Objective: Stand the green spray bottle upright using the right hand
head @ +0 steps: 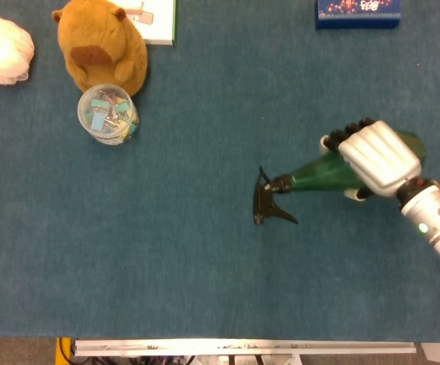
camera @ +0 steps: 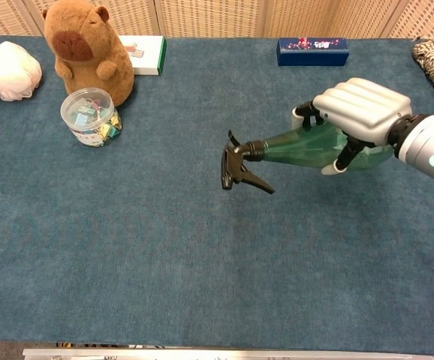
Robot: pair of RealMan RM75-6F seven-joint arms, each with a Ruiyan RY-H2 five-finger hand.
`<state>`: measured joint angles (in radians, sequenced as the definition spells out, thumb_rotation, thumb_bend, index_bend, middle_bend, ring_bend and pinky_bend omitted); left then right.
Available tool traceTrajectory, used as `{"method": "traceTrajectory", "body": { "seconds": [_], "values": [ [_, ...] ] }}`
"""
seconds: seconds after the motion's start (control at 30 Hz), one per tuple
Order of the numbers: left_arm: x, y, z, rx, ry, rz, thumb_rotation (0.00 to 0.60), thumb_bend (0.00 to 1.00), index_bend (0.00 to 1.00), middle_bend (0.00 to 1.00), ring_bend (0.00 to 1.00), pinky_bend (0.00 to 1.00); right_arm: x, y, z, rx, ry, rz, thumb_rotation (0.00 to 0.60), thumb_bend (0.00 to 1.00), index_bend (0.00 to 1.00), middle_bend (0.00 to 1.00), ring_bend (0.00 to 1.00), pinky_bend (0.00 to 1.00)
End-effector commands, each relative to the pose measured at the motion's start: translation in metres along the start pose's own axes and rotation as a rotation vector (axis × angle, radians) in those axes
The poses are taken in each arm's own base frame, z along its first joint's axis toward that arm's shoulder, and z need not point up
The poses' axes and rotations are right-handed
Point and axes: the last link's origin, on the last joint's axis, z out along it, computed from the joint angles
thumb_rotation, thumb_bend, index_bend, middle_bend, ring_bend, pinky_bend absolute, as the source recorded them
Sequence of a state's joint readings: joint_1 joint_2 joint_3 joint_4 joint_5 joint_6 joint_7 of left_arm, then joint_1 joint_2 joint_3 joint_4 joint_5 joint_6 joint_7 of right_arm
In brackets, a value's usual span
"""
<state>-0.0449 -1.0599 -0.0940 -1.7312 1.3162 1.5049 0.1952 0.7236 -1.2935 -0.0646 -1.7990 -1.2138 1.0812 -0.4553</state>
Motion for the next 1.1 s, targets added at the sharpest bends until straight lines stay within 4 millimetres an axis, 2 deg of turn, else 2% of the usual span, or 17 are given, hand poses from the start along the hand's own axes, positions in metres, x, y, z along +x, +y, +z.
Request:
{"method": "traceTrajectory", "body": {
  "seconds": [0.03, 0.27, 0.4, 0.67, 0.9, 1.1],
  "values": [
    [-0.001, 0.000, 0.000, 0.000, -0.003, 0.003, 0.600, 0.00, 0.47, 0.46, 0.31, 0.34, 0.008, 0.006, -0.001, 0.111, 0.255, 0.283, 0.600, 0.07, 0.46, 0.57, 0.44, 0.47],
    [-0.001, 0.001, -0.001, -0.003, -0.008, 0.007, 0.600, 0.00, 0.47, 0.46, 0.31, 0.34, -0.006, 0.008, 0.007, 0.228, 0.422, 0.545, 0.600, 0.07, 0.46, 0.57, 0.44, 0.47],
    [-0.001, 0.001, -0.001, -0.001, -0.008, 0.006, 0.600, 0.00, 0.47, 0.46, 0.31, 0.34, -0.016, 0.010, 0.011, 0.262, 0.466, 0.725, 0.600, 0.07, 0.46, 0.58, 0.44, 0.47],
    [-0.001, 0.000, -0.001, 0.003, -0.010, 0.006, 0.600, 0.00, 0.47, 0.46, 0.31, 0.34, -0.032, 0.020, 0.018, 0.259, 0.512, 0.980, 0.600, 0.06, 0.47, 0.58, 0.45, 0.47],
    [-0.002, -0.001, 0.000, 0.007, -0.019, 0.010, 0.600, 0.00, 0.47, 0.46, 0.31, 0.34, -0.052, 0.035, 0.022, 0.205, 0.511, 1.094, 0.600, 0.06, 0.47, 0.58, 0.45, 0.47],
    [-0.003, 0.001, -0.001, -0.001, -0.025, 0.015, 0.600, 0.00, 0.47, 0.46, 0.31, 0.34, -0.062, 0.042, 0.027, 0.175, 0.502, 1.110, 0.600, 0.06, 0.47, 0.58, 0.45, 0.47]
  ]
}}
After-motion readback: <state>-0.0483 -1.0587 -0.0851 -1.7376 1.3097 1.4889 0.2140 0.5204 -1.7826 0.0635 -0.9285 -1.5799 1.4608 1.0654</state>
